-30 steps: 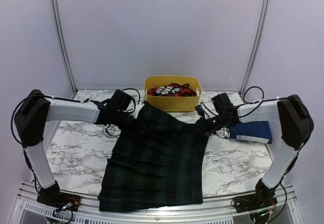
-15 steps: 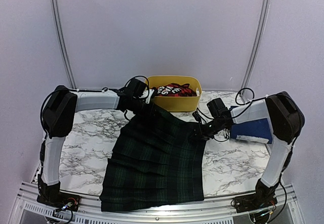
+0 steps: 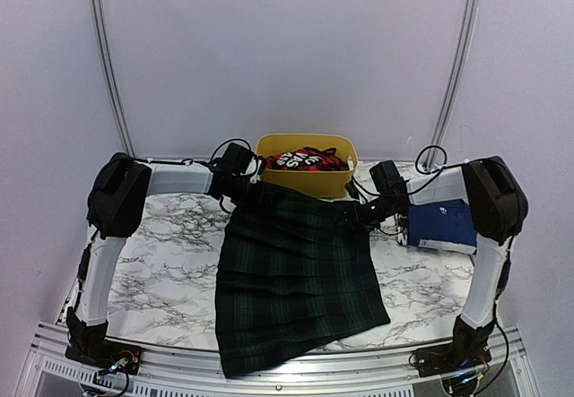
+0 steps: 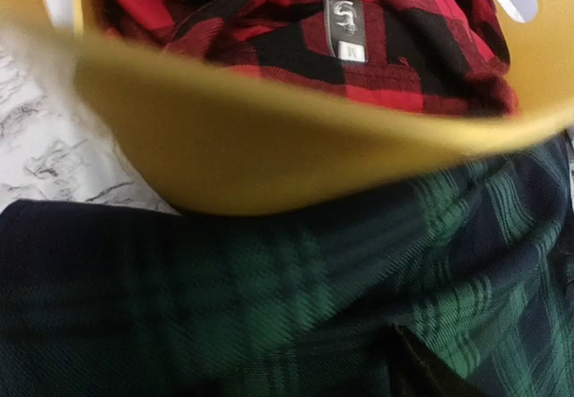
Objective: Fold and stack the mixed laundry pile
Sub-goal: Smooth out the flattened skirt at the center of the board, then pick up the flattened skirt from the center of the board, then fold the flattened skirt at the center of the board, then smooth out the rectangle-folded skirt at the center of the board.
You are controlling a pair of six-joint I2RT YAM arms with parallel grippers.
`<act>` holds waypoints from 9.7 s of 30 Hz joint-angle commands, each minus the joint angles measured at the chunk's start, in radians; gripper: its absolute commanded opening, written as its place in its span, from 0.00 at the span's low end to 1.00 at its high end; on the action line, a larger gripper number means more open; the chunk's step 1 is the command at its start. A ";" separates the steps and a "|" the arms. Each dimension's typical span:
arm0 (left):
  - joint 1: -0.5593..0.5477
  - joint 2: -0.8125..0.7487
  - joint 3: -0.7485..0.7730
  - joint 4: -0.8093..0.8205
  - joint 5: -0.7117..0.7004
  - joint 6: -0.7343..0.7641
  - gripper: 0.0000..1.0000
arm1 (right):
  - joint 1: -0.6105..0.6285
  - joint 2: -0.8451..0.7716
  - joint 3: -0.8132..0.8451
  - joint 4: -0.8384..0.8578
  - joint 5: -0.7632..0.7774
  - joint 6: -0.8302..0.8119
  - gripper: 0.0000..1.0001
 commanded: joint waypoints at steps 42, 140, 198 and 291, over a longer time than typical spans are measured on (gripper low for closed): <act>-0.577 -0.551 -0.688 -0.260 -0.351 0.141 0.66 | 0.239 -0.330 -0.236 -0.084 -0.070 0.006 0.45; -0.089 -0.583 -0.793 -0.007 0.105 -0.631 0.00 | 0.145 -0.274 -0.376 -0.006 -0.131 0.375 0.00; 0.265 -0.584 -0.479 0.137 0.222 -0.535 0.99 | -0.146 -0.528 -0.236 0.174 -0.108 0.530 0.79; -0.503 -0.443 -0.274 -0.417 -0.008 -0.645 0.00 | 0.389 -0.075 -0.274 0.261 -0.278 0.369 0.00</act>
